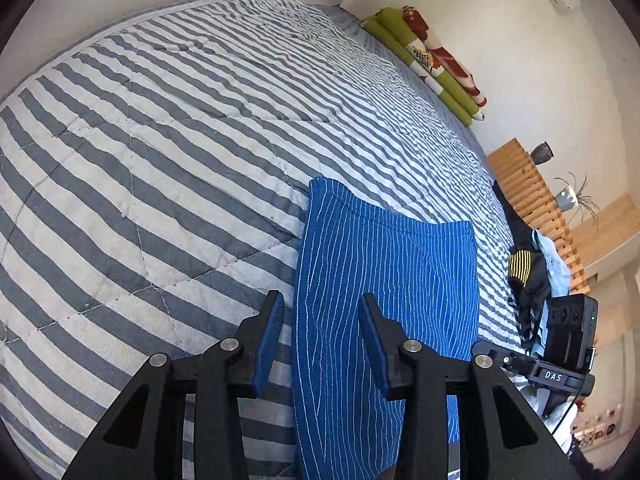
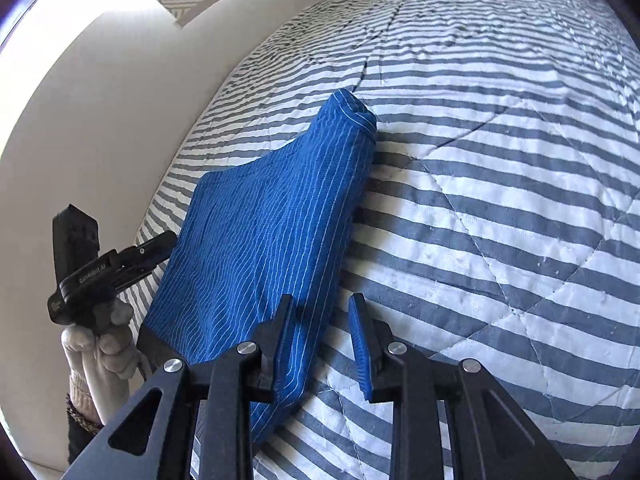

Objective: Fold small clothes

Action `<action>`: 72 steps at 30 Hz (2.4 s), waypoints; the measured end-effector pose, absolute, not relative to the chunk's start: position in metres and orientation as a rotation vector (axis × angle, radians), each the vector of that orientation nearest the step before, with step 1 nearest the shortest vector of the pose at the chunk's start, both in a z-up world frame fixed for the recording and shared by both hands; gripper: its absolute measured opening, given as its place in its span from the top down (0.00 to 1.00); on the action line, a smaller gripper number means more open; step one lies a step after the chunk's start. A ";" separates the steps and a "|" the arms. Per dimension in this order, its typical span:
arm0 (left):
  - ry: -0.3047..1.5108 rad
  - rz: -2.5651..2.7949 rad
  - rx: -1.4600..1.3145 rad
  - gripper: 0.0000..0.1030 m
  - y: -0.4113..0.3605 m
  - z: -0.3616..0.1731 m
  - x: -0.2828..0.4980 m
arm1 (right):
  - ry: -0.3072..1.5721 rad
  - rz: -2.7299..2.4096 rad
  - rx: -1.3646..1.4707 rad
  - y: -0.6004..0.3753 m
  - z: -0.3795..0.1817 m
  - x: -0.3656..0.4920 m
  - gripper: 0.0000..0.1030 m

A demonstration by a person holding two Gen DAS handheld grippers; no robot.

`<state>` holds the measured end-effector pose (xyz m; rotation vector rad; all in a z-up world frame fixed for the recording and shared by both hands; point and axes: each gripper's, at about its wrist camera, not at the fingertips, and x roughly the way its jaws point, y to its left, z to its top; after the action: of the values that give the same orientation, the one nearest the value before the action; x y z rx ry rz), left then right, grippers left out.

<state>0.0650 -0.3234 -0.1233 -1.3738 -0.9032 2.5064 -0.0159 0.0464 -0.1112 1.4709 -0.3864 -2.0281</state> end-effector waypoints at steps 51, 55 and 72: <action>-0.960 2.345 -1.391 0.96 -0.259 -0.119 0.032 | -0.822 -1.879 1.465 0.125 -0.116 -0.040 0.92; -0.998 2.316 -1.396 0.93 -0.264 -0.132 0.016 | -0.836 -1.859 1.500 0.129 -0.131 -0.061 0.92; -0.827 2.368 -1.267 0.79 -0.258 -0.081 0.051 | -0.631 -2.047 1.376 0.142 -0.079 -0.024 0.86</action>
<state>0.0512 -0.2578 -0.0807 -1.2669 -0.8275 2.3683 -0.0240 0.1420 -0.0788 1.3757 -0.6315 -2.0467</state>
